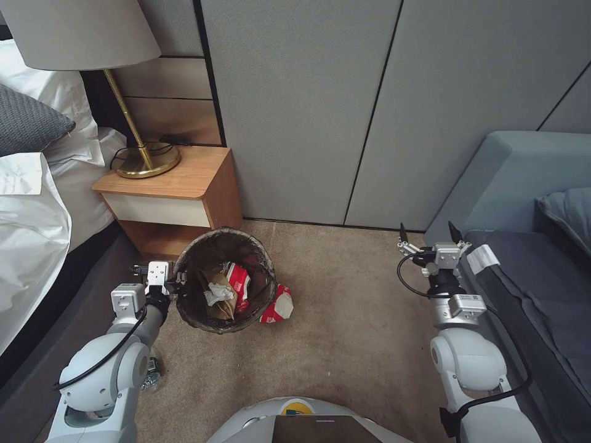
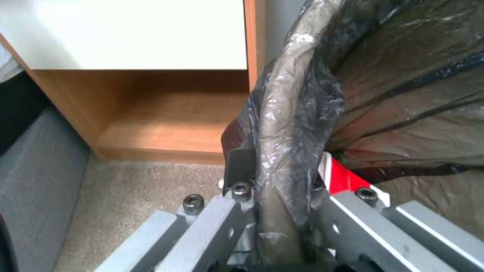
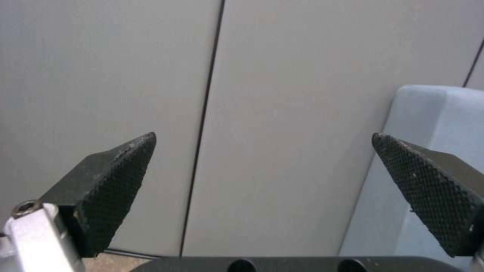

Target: Pick up the trash bin, then pick up the garbage from the floor and place it into the trash bin.

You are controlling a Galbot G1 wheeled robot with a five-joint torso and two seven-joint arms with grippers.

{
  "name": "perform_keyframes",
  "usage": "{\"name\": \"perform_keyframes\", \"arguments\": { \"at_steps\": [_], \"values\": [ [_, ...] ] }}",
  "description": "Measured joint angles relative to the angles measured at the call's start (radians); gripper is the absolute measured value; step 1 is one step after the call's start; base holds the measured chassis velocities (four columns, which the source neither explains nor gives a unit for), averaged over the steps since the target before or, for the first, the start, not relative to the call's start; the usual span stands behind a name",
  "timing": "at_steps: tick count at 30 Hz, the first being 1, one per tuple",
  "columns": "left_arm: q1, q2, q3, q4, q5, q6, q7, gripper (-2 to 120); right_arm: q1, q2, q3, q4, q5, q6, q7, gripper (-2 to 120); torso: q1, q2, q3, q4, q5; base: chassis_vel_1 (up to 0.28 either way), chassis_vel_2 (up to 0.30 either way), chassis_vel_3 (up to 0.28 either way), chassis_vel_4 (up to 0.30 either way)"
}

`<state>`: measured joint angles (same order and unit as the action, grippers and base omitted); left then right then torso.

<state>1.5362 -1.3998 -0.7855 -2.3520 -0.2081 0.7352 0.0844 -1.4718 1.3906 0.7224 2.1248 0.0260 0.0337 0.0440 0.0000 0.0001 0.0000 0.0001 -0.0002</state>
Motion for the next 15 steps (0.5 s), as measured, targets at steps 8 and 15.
{"name": "perform_keyframes", "arguments": {
  "at_steps": [8,15],
  "values": [
    [-0.003,0.001,-0.003,-0.003,-0.017,0.0,-0.012,0,0.007,0.003,-0.004,-0.018,0.0,-0.004,0.006,100,0.0,0.0,0.0,-0.0002,0.0,0.0,0.0,0.0,0.0],
    [-0.002,0.002,-0.003,-0.006,-0.02,0.0,-0.015,0,0.007,0.005,-0.004,-0.02,0.003,-0.006,0.007,100,0.0,0.0,0.0,-0.0002,0.0001,0.037,0.04,0.045,0.042]
  ]
}}
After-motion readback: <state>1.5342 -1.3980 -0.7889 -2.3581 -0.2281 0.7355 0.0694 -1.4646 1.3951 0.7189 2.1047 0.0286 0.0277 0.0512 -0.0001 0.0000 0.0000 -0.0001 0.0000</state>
